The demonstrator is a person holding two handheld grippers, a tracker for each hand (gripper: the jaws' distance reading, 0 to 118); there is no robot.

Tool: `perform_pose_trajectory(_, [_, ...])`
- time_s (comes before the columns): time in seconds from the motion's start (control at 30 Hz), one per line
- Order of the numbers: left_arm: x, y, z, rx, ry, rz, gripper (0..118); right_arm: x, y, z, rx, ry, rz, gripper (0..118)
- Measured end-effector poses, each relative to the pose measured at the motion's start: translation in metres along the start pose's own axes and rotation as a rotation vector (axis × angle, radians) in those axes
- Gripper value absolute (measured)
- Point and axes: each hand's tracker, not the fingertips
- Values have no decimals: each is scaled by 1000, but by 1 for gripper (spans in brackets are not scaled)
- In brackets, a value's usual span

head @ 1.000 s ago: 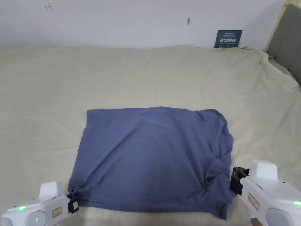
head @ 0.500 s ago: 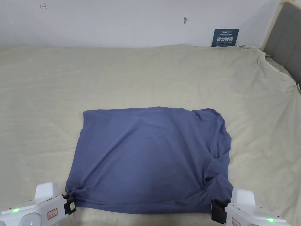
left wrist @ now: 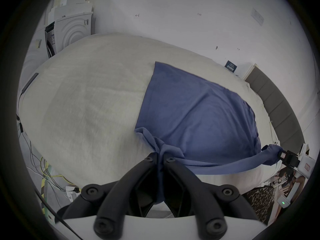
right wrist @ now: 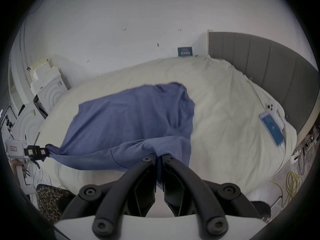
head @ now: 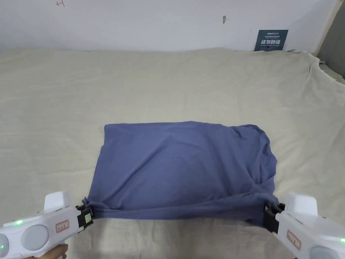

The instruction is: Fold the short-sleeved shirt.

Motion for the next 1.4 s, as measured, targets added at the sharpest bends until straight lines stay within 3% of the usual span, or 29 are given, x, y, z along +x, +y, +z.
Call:
perform_pose_trajectory(0.47, [37,116,-80,-71,27,-178,3,-4,78,-87,-19,-58,52,4])
perform_pose_trajectory(0.87, [47,129,-186,-246,109,-220,3,8,84,-187,-172,-127,103,4])
perform_pose_trajectory(1.0, [47,124,-189,-243,126,-195,4,8,71,-202,-248,-151,116,4])
perform_pose_trajectory(1.03, [48,125,-188,-240,127,-189,6,11,66,-207,-252,-151,110,4])
perform_pose_trajectory(1.1, [47,127,-180,-227,114,-178,28,10,67,-201,-236,-142,93,13])
perform_pose_trajectory(1.13, [47,126,-172,-214,96,-165,46,8,69,-195,-222,-145,93,27])
perform_pose_trajectory(1.17, [47,126,-164,-188,83,-147,73,2,72,-183,-194,-140,90,52])
perform_pose_trajectory(1.23, [49,127,-145,-127,67,-116,97,-1,79,-167,-126,-107,81,84])
perform_pose_trajectory(1.27, [51,128,-132,-82,55,-109,100,-3,84,-156,-91,-104,76,91])
perform_pose_trajectory(1.4, [58,128,-81,63,15,-120,100,-12,102,-101,38,-80,76,91])
